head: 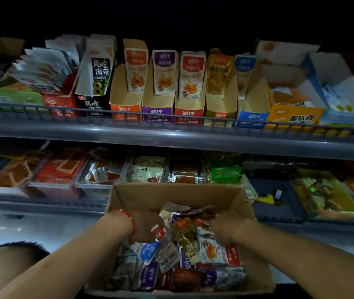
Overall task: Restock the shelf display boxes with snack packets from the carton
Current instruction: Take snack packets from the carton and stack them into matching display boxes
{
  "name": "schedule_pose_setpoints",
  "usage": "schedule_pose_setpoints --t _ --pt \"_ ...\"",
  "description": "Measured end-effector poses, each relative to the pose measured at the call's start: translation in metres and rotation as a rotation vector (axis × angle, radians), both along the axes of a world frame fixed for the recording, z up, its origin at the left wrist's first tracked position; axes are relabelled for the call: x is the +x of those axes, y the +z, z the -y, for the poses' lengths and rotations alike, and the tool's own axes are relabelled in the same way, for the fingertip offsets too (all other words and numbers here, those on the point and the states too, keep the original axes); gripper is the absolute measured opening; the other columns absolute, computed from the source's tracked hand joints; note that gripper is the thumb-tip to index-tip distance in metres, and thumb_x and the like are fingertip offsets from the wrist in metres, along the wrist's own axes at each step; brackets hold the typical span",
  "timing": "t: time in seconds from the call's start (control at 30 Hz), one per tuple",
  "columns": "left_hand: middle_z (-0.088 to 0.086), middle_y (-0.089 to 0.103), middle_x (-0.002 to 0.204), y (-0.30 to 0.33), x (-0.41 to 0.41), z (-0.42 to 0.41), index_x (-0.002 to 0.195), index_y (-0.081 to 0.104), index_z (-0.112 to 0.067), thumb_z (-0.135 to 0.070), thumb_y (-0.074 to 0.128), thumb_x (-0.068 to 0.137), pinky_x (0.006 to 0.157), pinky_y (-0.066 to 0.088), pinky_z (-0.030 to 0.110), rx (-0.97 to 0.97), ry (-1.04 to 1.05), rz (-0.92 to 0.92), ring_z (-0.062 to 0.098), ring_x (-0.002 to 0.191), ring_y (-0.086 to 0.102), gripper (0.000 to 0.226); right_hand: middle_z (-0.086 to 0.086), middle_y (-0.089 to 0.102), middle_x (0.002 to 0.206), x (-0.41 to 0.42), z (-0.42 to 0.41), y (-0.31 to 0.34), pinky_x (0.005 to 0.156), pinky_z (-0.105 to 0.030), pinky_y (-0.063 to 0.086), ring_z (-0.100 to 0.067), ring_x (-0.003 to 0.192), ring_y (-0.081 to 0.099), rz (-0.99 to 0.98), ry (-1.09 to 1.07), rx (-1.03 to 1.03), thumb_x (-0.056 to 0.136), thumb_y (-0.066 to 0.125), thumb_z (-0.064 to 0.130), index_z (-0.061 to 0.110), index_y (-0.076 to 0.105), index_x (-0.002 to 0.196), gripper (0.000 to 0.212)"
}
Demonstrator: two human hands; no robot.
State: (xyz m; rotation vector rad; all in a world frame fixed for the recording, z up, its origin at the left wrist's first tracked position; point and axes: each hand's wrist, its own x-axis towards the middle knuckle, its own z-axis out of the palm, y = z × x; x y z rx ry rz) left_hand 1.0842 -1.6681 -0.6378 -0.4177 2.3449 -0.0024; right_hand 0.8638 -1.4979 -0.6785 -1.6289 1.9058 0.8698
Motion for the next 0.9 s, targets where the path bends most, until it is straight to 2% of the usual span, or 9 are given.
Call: schedule_pose_setpoints --t 0.07,0.13,0.2,0.37,0.5,0.63,0.73,0.8,0.9 --pt "0.011 0.052 0.146 0.005 -0.009 -0.008 0.143 0.049 -0.009 -0.09 0.036 0.079 0.077 0.045 0.016 0.034 0.08 -0.022 0.026 0.135 0.049 0.104 -0.012 0.061 0.118 0.001 -0.002 -0.014 0.072 -0.039 0.047 -0.03 0.096 0.061 0.001 0.034 -0.069 0.102 0.052 0.013 0.011 0.057 0.13 0.029" --pt "0.007 0.048 0.15 0.026 -0.024 -0.022 0.146 0.047 -0.017 -0.053 0.046 0.1 0.1 0.042 0.025 0.159 0.135 -0.098 0.024 0.136 0.046 0.059 -0.015 0.062 0.121 0.004 -0.001 -0.019 0.078 -0.042 0.05 -0.034 0.106 0.063 0.02 0.043 -0.129 0.1 0.053 0.007 0.008 0.06 0.126 0.027" --pt "0.003 0.049 0.149 0.021 -0.027 -0.021 0.146 0.046 -0.026 -0.031 0.05 0.102 0.103 0.04 0.029 0.218 0.177 -0.185 0.023 0.132 0.049 0.045 -0.017 0.065 0.119 0.007 0.0 -0.015 0.078 -0.042 0.05 -0.036 0.107 0.064 0.044 0.024 -0.154 0.1 0.051 0.002 0.004 0.064 0.119 0.023" --pt "-0.004 0.058 0.138 0.018 -0.027 -0.018 0.143 0.046 -0.038 -0.034 0.053 0.099 0.096 0.047 0.029 0.283 0.198 -0.294 0.016 0.117 0.057 0.045 -0.017 0.06 0.12 0.004 0.001 0.015 0.078 -0.04 0.046 -0.036 0.111 0.06 0.104 0.004 -0.322 0.095 0.053 -0.006 0.01 0.053 0.139 0.047" --pt "-0.005 0.068 0.118 0.021 -0.035 -0.022 0.132 0.061 -0.027 -0.036 0.055 0.1 0.083 0.055 0.025 0.449 0.461 -0.499 0.009 0.091 0.066 0.034 -0.004 0.062 0.095 -0.003 -0.001 0.045 0.071 -0.033 0.044 -0.023 0.089 0.062 0.143 -0.072 -0.482 0.096 0.057 0.011 0.015 0.064 0.107 0.014" --pt "0.026 0.069 0.115 0.026 -0.039 -0.037 0.131 0.049 -0.014 -0.049 0.057 0.097 0.08 0.062 0.039 1.147 1.223 -0.487 0.031 0.092 0.075 0.05 0.012 0.068 0.084 -0.007 -0.013 0.072 0.072 -0.031 0.054 -0.004 0.074 0.062 0.281 -0.078 -0.787 0.096 0.062 0.027 0.03 0.069 0.105 0.011" --pt "0.029 0.071 0.109 0.028 -0.044 -0.047 0.127 0.055 -0.001 -0.015 0.069 0.09 0.075 0.064 0.036 1.557 1.406 -0.544 0.034 0.094 0.074 0.042 0.017 0.072 0.102 -0.01 -0.022 0.087 0.087 -0.027 0.054 0.001 0.093 0.063 0.403 -0.03 -0.93 0.096 0.061 0.034 0.033 0.072 0.108 0.017" --pt "0.021 0.075 0.104 0.031 -0.049 -0.051 0.124 0.061 0.001 0.002 0.072 0.084 0.071 0.063 0.033 1.478 1.322 -0.758 0.029 0.091 0.074 0.042 0.018 0.069 0.117 -0.015 -0.026 0.103 0.103 -0.023 0.043 0.004 0.114 0.058 0.479 -0.044 -1.025 0.093 0.061 0.036 0.031 0.073 0.11 0.022" --pt "0.011 0.077 0.088 0.043 -0.051 -0.054 0.113 0.069 -0.006 0.006 0.074 0.081 0.073 0.062 0.039 1.262 1.119 -1.056 0.028 0.087 0.076 0.034 0.022 0.059 0.129 -0.028 -0.035 0.128 0.103 -0.019 0.041 0.005 0.127 0.048 0.493 -0.202 -1.141 0.091 0.062 0.039 0.032 0.068 0.12 0.03"
